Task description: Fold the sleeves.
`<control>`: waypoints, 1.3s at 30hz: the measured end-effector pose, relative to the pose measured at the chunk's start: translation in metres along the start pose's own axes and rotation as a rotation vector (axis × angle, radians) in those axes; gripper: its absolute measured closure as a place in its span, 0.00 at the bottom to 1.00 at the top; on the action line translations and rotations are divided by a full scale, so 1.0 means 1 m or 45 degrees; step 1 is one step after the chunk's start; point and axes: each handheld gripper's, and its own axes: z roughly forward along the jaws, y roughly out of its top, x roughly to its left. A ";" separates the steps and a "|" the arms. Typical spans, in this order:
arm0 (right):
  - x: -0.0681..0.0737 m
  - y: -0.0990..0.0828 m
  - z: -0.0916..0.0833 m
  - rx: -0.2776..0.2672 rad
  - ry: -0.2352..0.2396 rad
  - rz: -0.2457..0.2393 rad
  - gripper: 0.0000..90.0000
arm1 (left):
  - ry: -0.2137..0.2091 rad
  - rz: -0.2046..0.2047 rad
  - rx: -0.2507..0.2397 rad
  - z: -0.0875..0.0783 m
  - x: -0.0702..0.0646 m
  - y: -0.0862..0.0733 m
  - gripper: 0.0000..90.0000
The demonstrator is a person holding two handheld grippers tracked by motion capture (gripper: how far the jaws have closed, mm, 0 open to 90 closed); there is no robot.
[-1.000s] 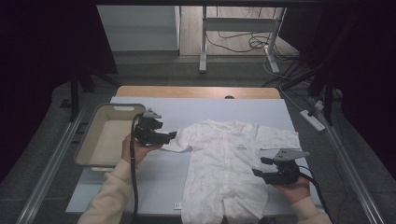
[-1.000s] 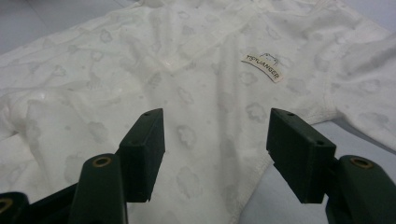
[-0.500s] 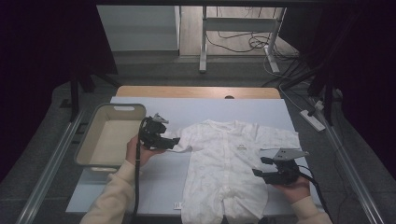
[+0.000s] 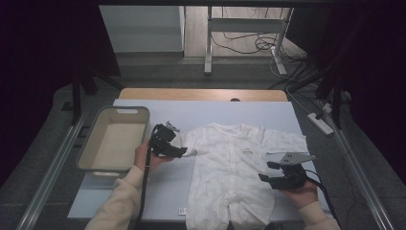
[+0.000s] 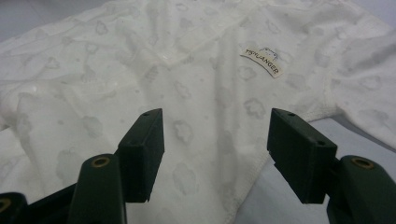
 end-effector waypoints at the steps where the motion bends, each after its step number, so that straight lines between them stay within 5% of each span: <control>1: 0.000 0.000 0.000 0.002 0.001 0.001 0.41 | 0.003 0.006 0.015 0.003 0.000 0.000 0.28; 22: 0.000 0.000 0.002 0.024 0.001 -0.014 0.40 | 0.076 0.033 0.161 0.038 -0.001 0.002 0.26; 34: 0.000 0.000 0.001 0.007 -0.016 -0.016 0.40 | 0.052 0.005 0.174 0.043 0.003 0.000 0.28; 39: 0.000 0.000 0.001 0.004 -0.014 -0.012 0.40 | -0.004 -0.009 0.155 0.042 0.005 -0.001 0.40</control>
